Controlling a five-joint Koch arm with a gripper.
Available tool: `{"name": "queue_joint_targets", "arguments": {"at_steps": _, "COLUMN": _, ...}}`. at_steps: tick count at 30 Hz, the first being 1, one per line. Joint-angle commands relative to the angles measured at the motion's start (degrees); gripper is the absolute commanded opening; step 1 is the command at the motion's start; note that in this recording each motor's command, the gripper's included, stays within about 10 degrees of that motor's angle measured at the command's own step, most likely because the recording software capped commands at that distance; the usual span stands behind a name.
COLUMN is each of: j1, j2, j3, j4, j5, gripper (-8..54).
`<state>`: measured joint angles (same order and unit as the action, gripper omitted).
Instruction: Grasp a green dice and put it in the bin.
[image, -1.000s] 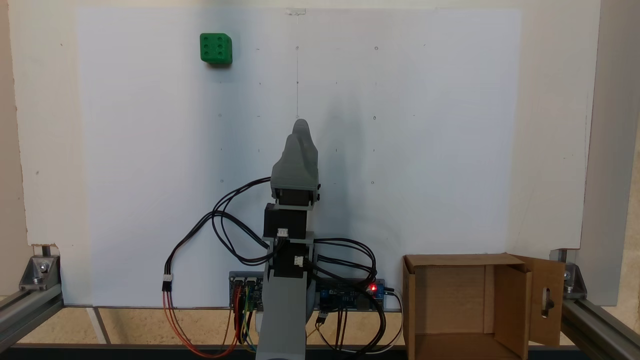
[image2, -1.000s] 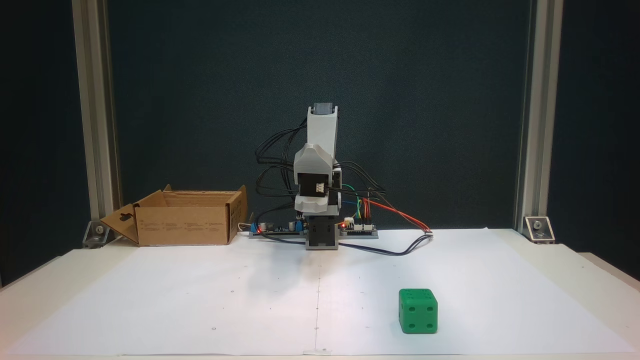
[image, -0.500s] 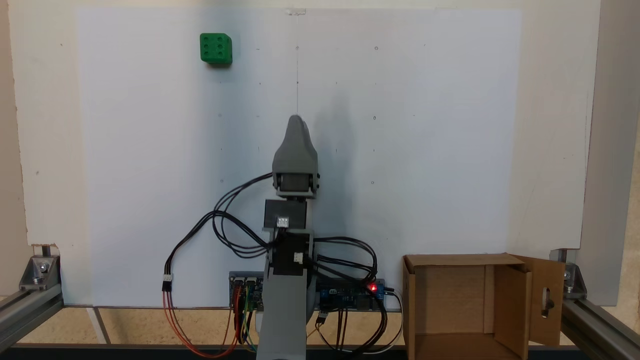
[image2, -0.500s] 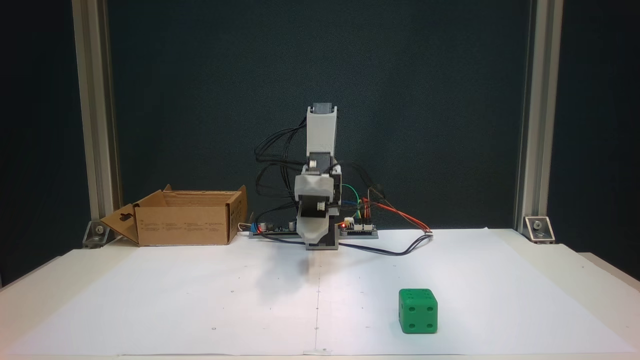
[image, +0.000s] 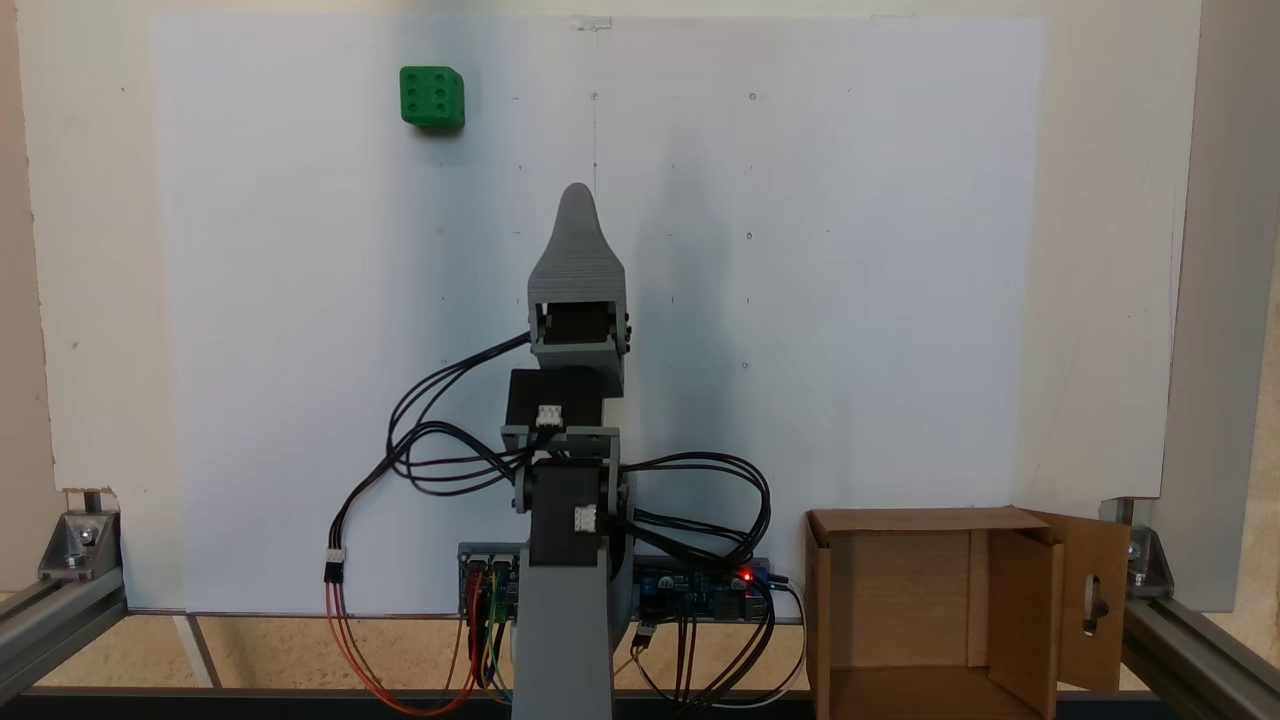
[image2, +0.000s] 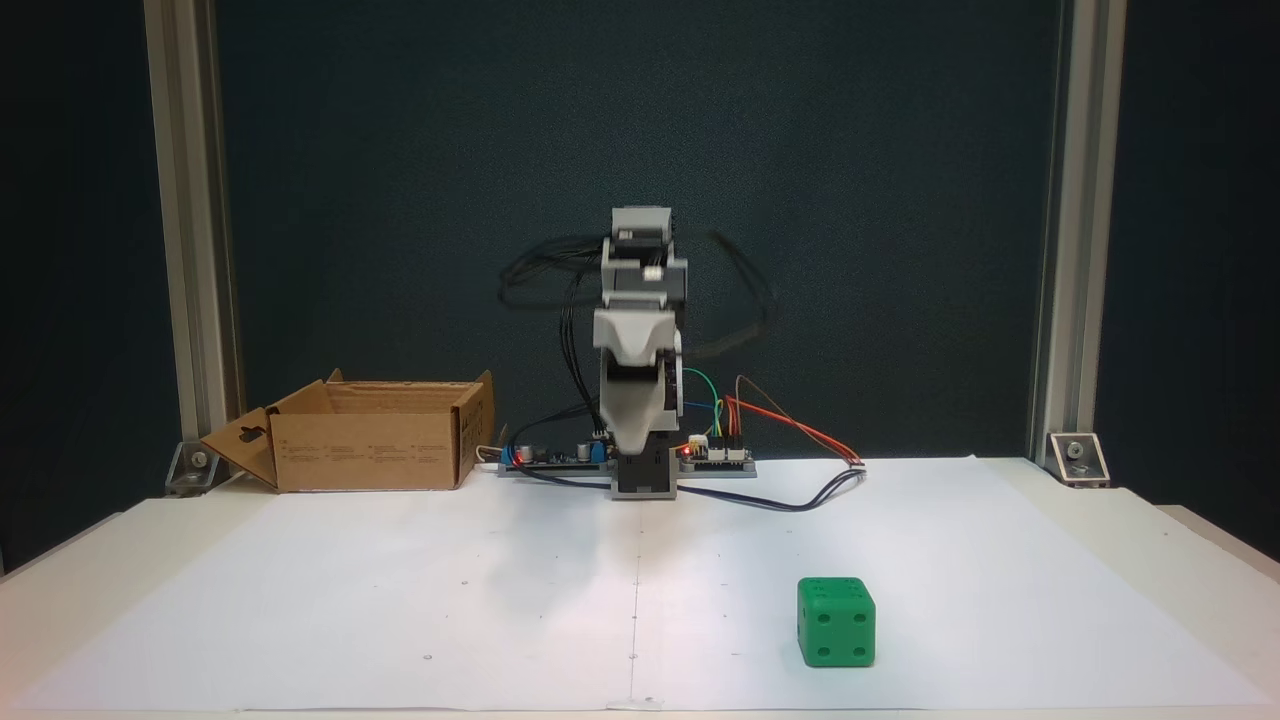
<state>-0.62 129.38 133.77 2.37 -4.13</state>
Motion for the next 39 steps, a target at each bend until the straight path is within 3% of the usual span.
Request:
{"name": "queue_joint_targets", "arguments": {"at_steps": 1, "j1": -0.97, "j2": 3.96, "j3": -7.73, "j4": 8.86, "j5": 2.37, "gripper": 43.0}}
{"name": "queue_joint_targets", "arguments": {"at_steps": 12, "j1": -7.12, "j2": -16.26, "j3": -36.21, "j4": 48.5, "j5": 10.2, "gripper": 43.3}}
{"name": "queue_joint_targets", "arguments": {"at_steps": 18, "j1": -12.92, "j2": -29.09, "j3": -54.38, "j4": 59.15, "j5": 12.74, "gripper": 43.3}}
{"name": "queue_joint_targets", "arguments": {"at_steps": 29, "j1": -21.88, "j2": -48.43, "j3": -78.84, "j4": 61.17, "j5": 16.08, "gripper": 43.2}}
{"name": "queue_joint_targets", "arguments": {"at_steps": 39, "j1": -23.12, "j2": -59.5, "j3": -85.08, "j4": 61.26, "j5": 20.74, "gripper": 43.2}}
